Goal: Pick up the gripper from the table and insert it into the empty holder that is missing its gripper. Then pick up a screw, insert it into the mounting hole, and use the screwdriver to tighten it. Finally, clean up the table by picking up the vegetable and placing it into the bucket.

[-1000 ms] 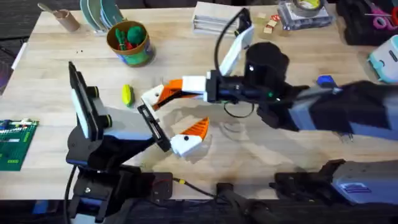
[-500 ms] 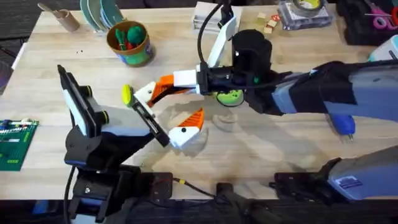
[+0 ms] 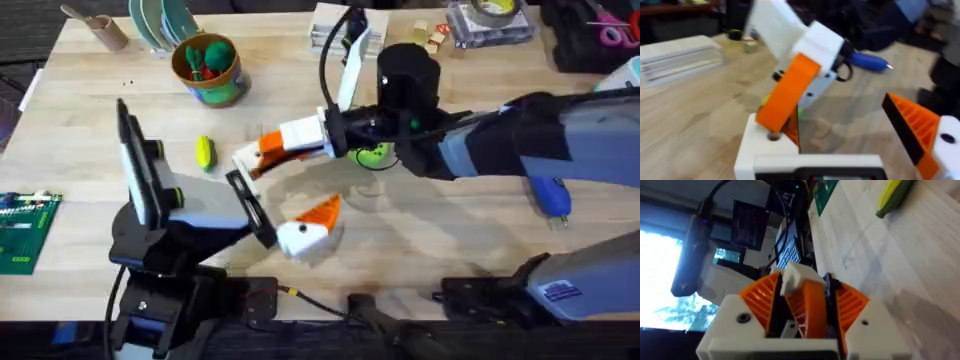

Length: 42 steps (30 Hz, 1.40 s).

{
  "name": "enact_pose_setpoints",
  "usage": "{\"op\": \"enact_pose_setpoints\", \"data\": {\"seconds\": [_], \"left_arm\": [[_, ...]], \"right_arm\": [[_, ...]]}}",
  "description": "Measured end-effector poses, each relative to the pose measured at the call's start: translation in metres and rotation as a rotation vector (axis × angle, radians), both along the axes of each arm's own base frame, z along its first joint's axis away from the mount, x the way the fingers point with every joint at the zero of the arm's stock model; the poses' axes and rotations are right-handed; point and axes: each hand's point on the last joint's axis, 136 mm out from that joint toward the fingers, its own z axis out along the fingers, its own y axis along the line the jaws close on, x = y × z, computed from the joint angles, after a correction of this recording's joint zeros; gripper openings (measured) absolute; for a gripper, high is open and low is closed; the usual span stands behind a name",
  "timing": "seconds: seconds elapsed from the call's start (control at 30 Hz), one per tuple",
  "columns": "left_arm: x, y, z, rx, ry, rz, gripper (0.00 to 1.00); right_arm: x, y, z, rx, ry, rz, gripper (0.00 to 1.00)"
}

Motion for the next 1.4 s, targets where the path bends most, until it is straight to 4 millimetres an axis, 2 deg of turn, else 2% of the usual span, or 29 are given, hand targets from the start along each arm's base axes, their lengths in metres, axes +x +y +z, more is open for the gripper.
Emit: {"op": "enact_pose_setpoints", "data": {"seconds": [0.1, 0.13, 0.17, 0.37, 0.4, 0.6, 0.7, 0.9, 1.03, 1.07, 1.13, 1.3, 1.4], "left_arm": [[-0.012, -0.008, 0.000, 0.003, -0.006, -0.078, 0.992], [-0.016, -0.010, -0.001, 0.003, -0.006, -0.102, 0.992], [-0.016, -0.010, -0.001, 0.003, -0.007, -0.105, 0.993], [-0.018, -0.011, -0.001, 0.003, -0.006, -0.119, 0.993], [-0.018, -0.011, -0.001, 0.003, -0.005, -0.119, 0.992], [-0.018, -0.011, -0.001, 0.003, -0.005, -0.114, 0.993], [-0.016, -0.010, -0.001, 0.004, -0.006, -0.104, 0.993], [-0.015, -0.010, -0.001, 0.006, -0.009, -0.096, 0.993], [-0.015, -0.010, -0.001, 0.006, -0.008, -0.096, 0.993], [-0.015, -0.010, -0.001, 0.006, -0.007, -0.096, 0.993], [-0.015, -0.010, -0.001, 0.006, -0.008, -0.096, 0.993], [-0.015, -0.010, -0.001, 0.006, -0.008, -0.096, 0.993], [-0.015, -0.010, -0.001, 0.006, -0.008, -0.096, 0.993]], "right_arm": [[-0.007, -0.002, 0.000, 0.007, 0.012, 0.047, 0.692], [-0.004, -0.007, -0.001, 0.009, 0.025, 0.055, 0.886], [-0.001, -0.010, -0.001, 0.010, 0.026, 0.051, 0.931], [0.020, -0.026, 0.000, 0.014, 0.024, -0.004, 0.949], [0.041, -0.038, 0.000, 0.014, -0.015, -0.072, 0.951], [0.093, -0.067, 0.006, -0.003, -0.140, -0.243, 0.956], [0.119, -0.086, 0.006, -0.066, -0.165, -0.340, 0.956], [0.148, -0.129, -0.002, -0.273, -0.187, -0.481, 0.959], [0.143, -0.145, 0.003, -0.452, -0.274, -0.504, 0.960], [0.130, -0.151, 0.010, -0.606, -0.378, -0.506, 0.959], [0.121, -0.153, 0.010, -0.695, -0.426, -0.498, 0.959], [0.089, -0.156, -0.017, -0.881, -0.421, -0.403, 0.959], [0.085, -0.157, -0.027, -0.927, -0.420, -0.376, 0.959]]}}
